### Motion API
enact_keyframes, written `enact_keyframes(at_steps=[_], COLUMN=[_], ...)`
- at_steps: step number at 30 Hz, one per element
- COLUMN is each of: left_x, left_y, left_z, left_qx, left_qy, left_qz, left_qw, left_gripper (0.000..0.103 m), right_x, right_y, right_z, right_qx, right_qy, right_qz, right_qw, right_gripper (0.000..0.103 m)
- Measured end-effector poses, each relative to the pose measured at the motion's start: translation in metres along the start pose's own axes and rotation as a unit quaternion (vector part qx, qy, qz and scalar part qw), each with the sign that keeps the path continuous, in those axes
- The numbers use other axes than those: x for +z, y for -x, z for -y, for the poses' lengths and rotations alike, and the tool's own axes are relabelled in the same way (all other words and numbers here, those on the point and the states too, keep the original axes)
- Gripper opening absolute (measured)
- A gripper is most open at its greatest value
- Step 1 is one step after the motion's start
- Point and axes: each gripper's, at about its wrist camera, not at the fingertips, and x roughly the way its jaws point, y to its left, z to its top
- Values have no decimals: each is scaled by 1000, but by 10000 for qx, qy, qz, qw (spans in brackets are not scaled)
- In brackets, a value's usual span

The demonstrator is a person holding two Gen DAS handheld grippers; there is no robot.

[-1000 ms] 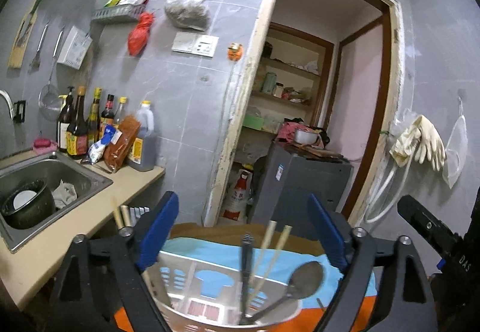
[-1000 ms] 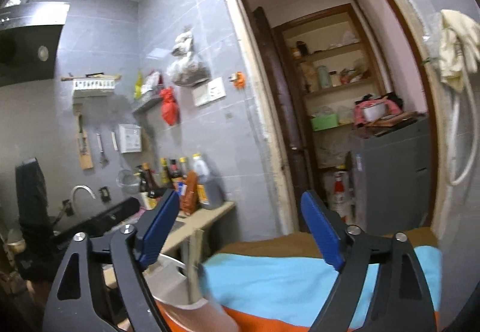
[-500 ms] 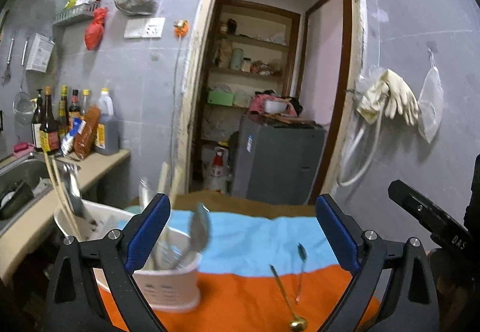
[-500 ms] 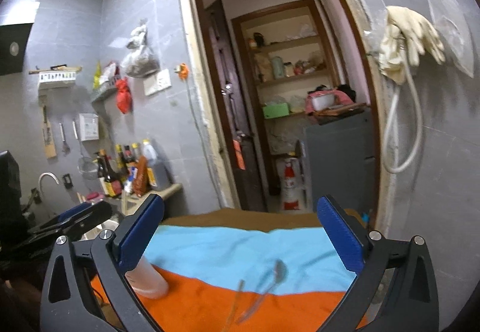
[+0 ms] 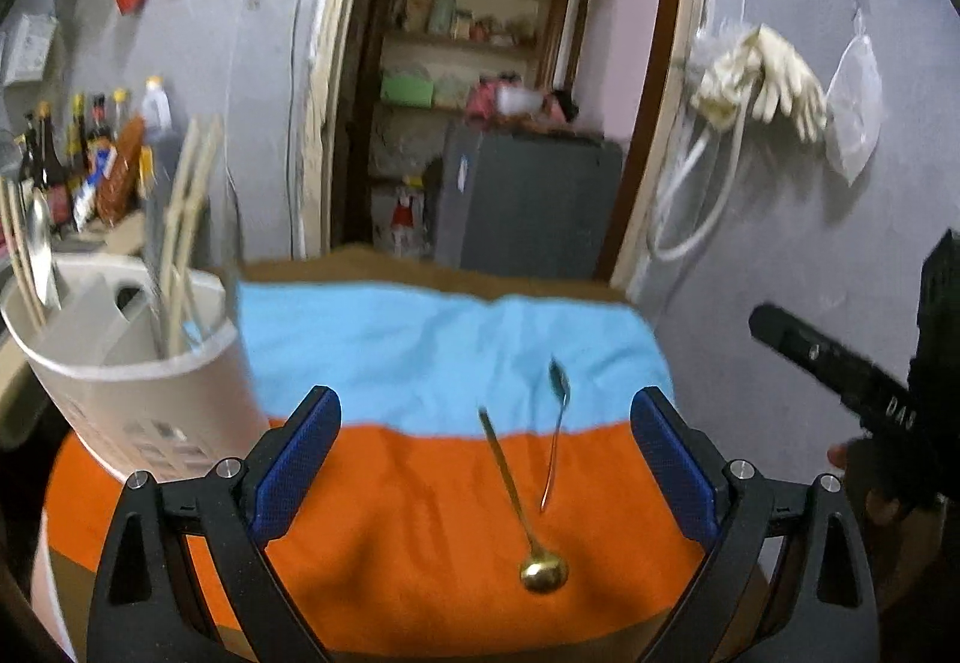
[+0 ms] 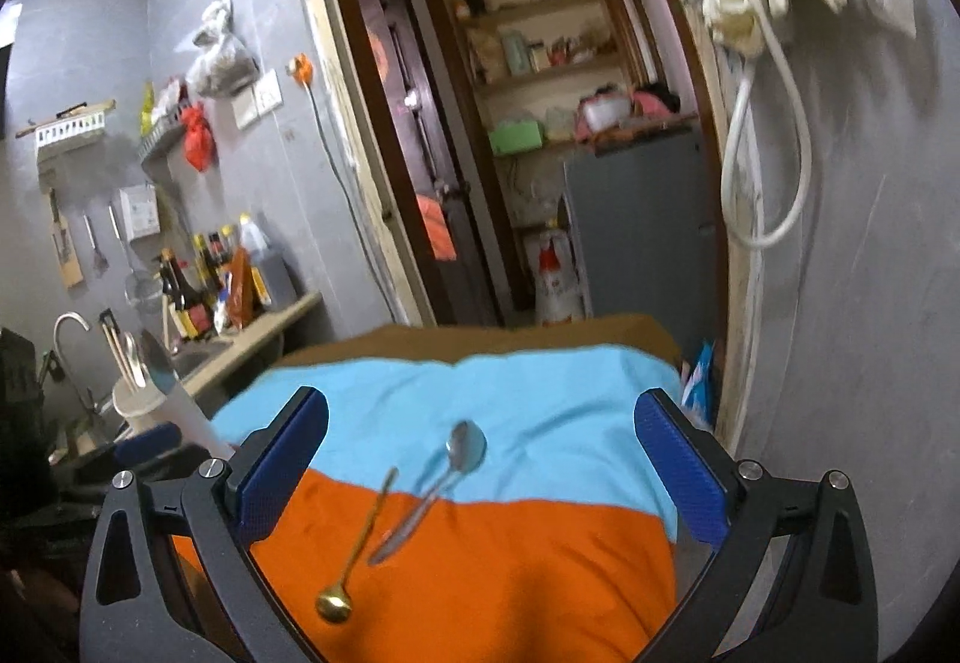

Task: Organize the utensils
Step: 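Move the left tool toward the gold spoon while the right tool approaches a silver spoon, then close the left tool on the gold spoon while the right tool grasps the silver spoon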

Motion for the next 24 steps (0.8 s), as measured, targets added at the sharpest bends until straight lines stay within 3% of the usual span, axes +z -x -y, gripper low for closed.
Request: enact_keyframes(at_steps=[7,9,14,17,21,24], left_x=[-15,-15,-19,-22,-25,-25], left_y=[-35,-42,-73,-89,-105,-110], left_z=[-5,-6,-8,-10,-14,-15], left_qx=[11,-32,-229,-306,-390,-419], left_qy=[321,367,559,654,797,784], left_qz=[-553,-673,-1311,-1643,-1970,-2041], left_qw=[9980,9971,9895,9838,9764,9749], left_gripper=[93,87,50,34,21,14], right_x=[-11,-13,-19,-24,-30,-32], right_y=[-36,-46,-76,-91,-101,-104], right_z=[21,25,30,32,31,31], right_qx=[178,263,431,621,760,844], right_qy=[-190,-276,-402,-480,-469,-469], right_qz=[-713,-898,-1476,-1788,-1982,-2056], right_qw=[9971,9952,9873,9807,9761,9739], right_gripper=[103,98,77,65,49,45])
